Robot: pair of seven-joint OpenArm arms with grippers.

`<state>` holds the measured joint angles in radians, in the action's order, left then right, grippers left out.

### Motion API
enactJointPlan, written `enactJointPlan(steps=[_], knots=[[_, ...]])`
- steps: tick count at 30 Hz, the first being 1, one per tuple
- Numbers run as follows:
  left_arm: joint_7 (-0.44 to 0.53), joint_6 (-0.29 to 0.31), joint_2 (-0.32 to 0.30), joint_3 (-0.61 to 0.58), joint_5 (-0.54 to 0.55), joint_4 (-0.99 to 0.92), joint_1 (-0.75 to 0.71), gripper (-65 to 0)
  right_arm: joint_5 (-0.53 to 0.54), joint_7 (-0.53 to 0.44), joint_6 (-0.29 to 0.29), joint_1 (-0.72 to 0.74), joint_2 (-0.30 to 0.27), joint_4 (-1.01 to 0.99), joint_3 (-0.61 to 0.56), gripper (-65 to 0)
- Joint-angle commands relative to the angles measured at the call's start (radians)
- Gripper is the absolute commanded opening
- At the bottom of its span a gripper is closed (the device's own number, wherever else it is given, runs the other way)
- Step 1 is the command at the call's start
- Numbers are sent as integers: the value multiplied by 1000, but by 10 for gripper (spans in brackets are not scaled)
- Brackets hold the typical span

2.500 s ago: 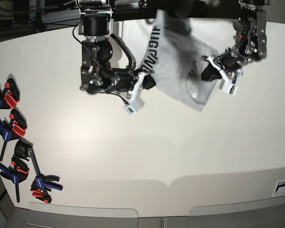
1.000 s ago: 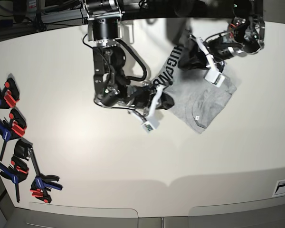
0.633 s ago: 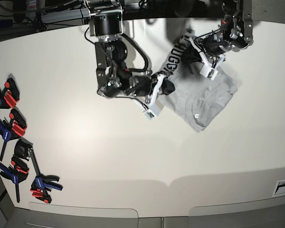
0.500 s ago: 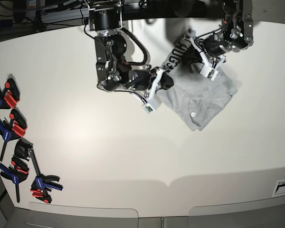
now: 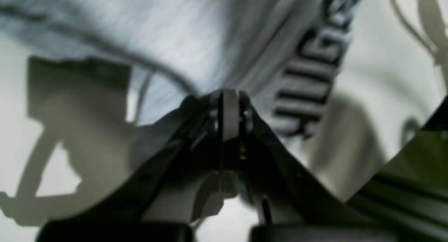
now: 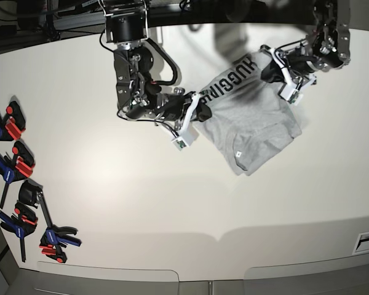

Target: Fold the T-shirt properly

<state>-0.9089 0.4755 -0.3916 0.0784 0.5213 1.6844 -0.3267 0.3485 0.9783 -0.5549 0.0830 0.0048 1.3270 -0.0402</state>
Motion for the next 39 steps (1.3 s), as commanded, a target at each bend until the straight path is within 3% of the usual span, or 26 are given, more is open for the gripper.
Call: enactJointPlan(steps=[1, 5, 8, 12, 16, 19, 24, 28, 32, 36, 39], knots=[[-11, -5, -31, 6, 29, 6, -6, -650, -54, 60, 31, 5, -18, 16, 13, -650], [13, -3, -95, 6, 226, 24, -3, -650, 82, 104, 31, 6, -16, 116, 21, -650], [16, 47, -96, 21, 240, 68, 0, -650, 156, 111, 30, 5, -13, 205, 21, -650], [24, 52, -97, 33, 240, 138, 0, -650, 223, 108, 27, 5, 13, 282, 21, -650], [48, 52, -88, 33, 239, 191, 0, -650, 263, 63, -59, 5, 87, 295, 20, -650], [63, 52, -77, 33, 219, 200, 0, -650, 184, 21, -76, 8, 152, 282, 20, -650], [80, 48, -66, 33, 175, 200, -1, -650, -14, -73, -71, 44, 152, 171, -46, -650], [81, 48, -66, 33, 175, 200, -1, -650, -113, -133, -64, 102, 152, -16, -73, -650], [79, 48, -66, 33, 175, 200, -1, -650, -199, -103, -57, 156, 152, -185, -73, -650], [80, 49, -66, 33, 175, 200, -1, -650, -333, -37, 90, 165, 147, -214, -63, -650], [76, 48, -66, 33, 175, 200, -3, -650, -380, -21, 155, 163, 76, -212, -18, -650]])
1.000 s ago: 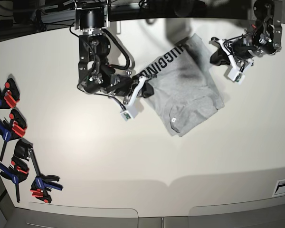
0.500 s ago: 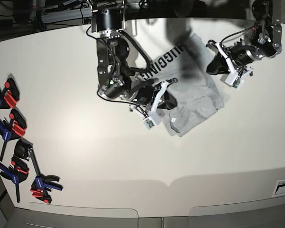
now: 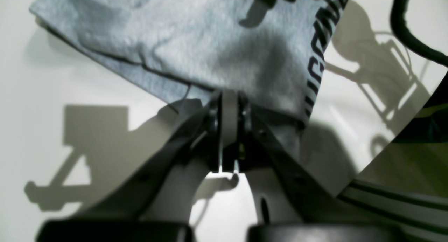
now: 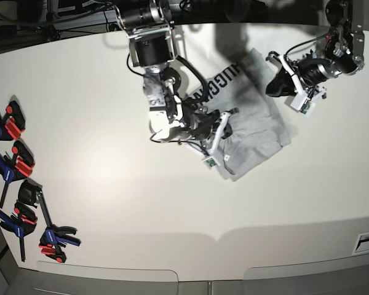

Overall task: Fold the T-shirt properly
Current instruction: 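Drag the folded shirt with the right gripper toward the clamps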

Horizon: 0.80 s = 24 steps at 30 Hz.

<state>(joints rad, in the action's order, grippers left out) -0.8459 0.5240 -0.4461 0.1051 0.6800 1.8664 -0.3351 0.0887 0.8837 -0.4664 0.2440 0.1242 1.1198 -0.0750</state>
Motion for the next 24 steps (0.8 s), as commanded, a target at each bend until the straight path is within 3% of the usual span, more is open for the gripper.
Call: enactJointPlan(steps=[1, 7, 12, 19, 24], knots=[[11, 0, -11, 6, 16, 18, 5, -650, -117, 86, 68, 2, -68, -5, 43, -650], [19, 0, -11, 6, 17, 18, 5, -650, -34, 146, 61, -28, -210, 5, 266, -650], [34, 0, -11, 6, 21, 18, 5, -650, 58, 172, 16, -103, -303, 35, 408, -650], [33, 0, -11, 6, 21, 18, 5, -650, 127, 173, -22, -230, -418, 78, 523, -650], [33, 0, -11, 6, 24, 18, 5, -650, 167, 166, -71, -272, -519, 80, 542, -650]])
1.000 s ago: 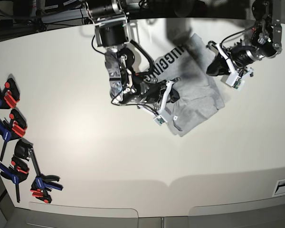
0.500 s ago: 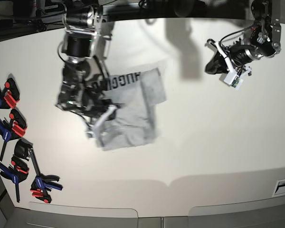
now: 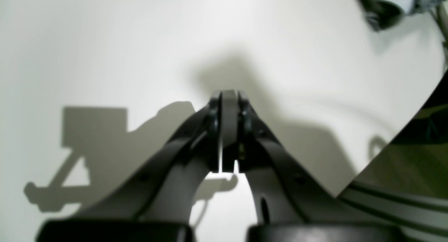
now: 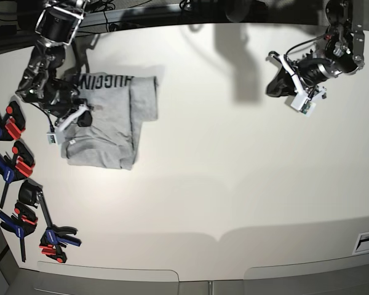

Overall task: Fold the T-shirt properly
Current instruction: 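Drag the folded shirt with the right gripper toward the clamps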

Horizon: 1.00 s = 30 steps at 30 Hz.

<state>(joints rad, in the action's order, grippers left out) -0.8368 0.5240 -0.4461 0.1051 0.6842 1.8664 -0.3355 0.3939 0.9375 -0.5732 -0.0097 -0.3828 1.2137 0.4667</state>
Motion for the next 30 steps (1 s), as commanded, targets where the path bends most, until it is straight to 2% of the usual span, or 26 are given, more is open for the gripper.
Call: enactJointPlan(steps=[1, 5, 12, 17, 26, 30], knots=[[23, 0, -11, 6, 28, 18, 5, -650, -133, 105, 26, -19, -32, -14, 0, -650], [23, 0, -11, 6, 51, 18, 5, -650, -129, 54, 21, -14, -109, -14, -1, -650], [24, 0, -11, 6, 50, 18, 6, -650, -128, 50, 22, -7, -215, -14, -2, -650], [27, 0, -11, 6, 50, 18, 6, -650, -89, 45, 23, 6, -237, -13, -1, -650], [53, 0, -11, 6, 51, 29, 9, -650, 119, 92, 18, 180, -249, 98, -1, -650], [53, 1, -11, 6, 50, 70, 8, -650, 222, 103, -23, 230, -248, 173, -1, -650]])
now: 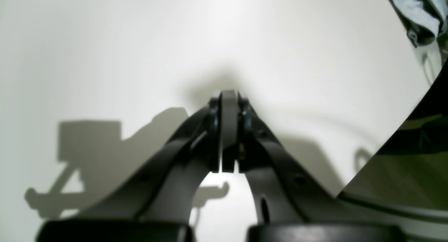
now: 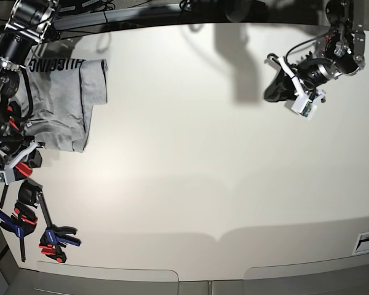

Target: Fold the T-shirt properly

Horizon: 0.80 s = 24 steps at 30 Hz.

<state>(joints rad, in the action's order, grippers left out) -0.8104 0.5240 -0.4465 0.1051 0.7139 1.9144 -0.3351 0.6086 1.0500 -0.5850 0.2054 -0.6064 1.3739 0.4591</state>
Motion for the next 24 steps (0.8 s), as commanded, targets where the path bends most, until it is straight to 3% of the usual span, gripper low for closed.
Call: enactJointPlan(steps=[1, 5, 9, 14, 18, 24], knots=[[27, 1, -11, 6, 18, 40, 8, -650, 50, 5, -24, 15, -23, 29, 6, -650], [25, 3, -11, 6, -29, 143, 2, -650, 240, 124, -113, -8, -5, 72, 6, -650], [24, 2, -11, 6, -98, 250, -57, -650, 452, 219, -113, -110, 7, 106, 6, -650], [23, 0, -11, 6, -123, 313, -177, -650, 615, 300, -113, -285, 43, 255, 6, -650], [19, 0, -11, 6, -150, 345, -257, -650, 679, 343, -113, -440, 83, 444, 6, -650], [-27, 0, -11, 7, -175, 363, -395, -650, 682, 346, -113, -701, 150, 688, 6, -650]])
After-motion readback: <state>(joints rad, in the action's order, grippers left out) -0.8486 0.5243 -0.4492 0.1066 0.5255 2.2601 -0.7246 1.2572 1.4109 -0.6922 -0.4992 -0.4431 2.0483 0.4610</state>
